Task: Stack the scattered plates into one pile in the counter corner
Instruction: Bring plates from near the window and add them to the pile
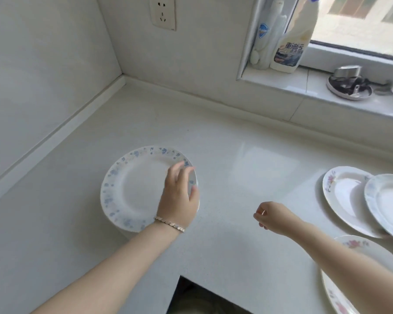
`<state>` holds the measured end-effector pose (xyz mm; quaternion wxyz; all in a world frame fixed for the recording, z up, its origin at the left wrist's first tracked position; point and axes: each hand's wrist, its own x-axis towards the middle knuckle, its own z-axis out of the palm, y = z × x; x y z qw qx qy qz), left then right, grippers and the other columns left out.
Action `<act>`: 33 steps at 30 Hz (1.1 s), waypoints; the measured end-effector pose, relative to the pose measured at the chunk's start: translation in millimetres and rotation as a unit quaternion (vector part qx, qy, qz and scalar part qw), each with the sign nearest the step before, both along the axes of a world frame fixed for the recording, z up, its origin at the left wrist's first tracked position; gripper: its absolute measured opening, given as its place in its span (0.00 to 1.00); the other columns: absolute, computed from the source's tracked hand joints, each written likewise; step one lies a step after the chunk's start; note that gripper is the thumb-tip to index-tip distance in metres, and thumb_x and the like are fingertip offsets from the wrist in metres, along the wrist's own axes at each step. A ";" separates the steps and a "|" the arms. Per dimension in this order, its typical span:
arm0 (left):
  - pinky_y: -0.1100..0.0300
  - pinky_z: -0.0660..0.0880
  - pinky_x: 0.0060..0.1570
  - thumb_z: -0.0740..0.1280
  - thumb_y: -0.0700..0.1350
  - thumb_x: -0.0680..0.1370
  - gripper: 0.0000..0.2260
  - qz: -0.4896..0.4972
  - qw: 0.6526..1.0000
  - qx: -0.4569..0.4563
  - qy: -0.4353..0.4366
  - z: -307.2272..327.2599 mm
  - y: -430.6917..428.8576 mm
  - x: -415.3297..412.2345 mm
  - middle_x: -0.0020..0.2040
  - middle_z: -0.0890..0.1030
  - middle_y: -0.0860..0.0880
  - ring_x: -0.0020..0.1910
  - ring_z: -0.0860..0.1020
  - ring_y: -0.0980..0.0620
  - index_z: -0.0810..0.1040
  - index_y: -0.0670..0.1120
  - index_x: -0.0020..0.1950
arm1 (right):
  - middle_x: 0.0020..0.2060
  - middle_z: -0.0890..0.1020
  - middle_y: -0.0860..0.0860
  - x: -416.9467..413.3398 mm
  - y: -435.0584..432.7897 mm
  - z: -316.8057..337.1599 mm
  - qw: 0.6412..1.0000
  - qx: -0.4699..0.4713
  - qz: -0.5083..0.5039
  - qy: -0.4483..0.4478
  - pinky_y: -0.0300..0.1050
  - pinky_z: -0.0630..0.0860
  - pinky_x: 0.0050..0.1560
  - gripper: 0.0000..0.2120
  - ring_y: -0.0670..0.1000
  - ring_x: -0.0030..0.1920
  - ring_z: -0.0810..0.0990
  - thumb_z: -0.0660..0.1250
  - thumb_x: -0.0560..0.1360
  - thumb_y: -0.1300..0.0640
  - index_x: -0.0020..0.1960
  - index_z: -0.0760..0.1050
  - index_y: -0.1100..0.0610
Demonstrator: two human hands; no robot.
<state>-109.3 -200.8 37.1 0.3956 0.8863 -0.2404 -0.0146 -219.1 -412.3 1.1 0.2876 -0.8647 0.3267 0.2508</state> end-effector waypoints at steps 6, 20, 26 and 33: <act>0.57 0.75 0.56 0.56 0.44 0.79 0.13 -0.236 0.933 0.220 0.157 -19.2 -111.6 -82.3 0.57 0.80 0.50 0.56 0.78 0.48 0.74 0.48 0.60 | 0.30 0.78 0.44 -75.3 -70.1 9.6 0.997 -0.023 -0.068 -0.017 0.43 0.75 0.42 0.10 0.49 0.37 0.78 0.59 0.75 0.56 0.34 0.69 0.50; 0.56 0.73 0.51 0.61 0.42 0.76 0.05 -0.051 0.871 0.283 0.399 -97.3 -263.8 -222.5 0.42 0.78 0.45 0.49 0.77 0.43 0.73 0.43 0.42 | 0.30 0.79 0.47 -275.1 -251.0 4.9 0.981 -0.038 -0.191 -0.009 0.45 0.80 0.35 0.09 0.51 0.33 0.80 0.59 0.75 0.57 0.37 0.73 0.55; 0.59 0.61 0.31 0.59 0.37 0.77 0.15 -0.025 0.903 0.238 0.357 -92.8 -260.1 -227.4 0.31 0.68 0.49 0.33 0.69 0.48 0.64 0.46 0.31 | 0.33 0.81 0.50 -291.0 -269.1 -8.3 0.981 0.003 -0.194 0.000 0.48 0.81 0.44 0.10 0.53 0.34 0.82 0.58 0.76 0.58 0.36 0.72 0.56; 0.60 0.65 0.45 0.59 0.39 0.79 0.07 0.097 0.946 0.081 0.298 -50.6 -231.8 -212.0 0.43 0.76 0.44 0.45 0.74 0.45 0.75 0.41 0.46 | 0.36 0.80 0.50 -274.7 -264.2 -1.3 0.985 0.019 -0.170 0.006 0.48 0.81 0.36 0.10 0.52 0.35 0.76 0.55 0.76 0.59 0.47 0.75 0.60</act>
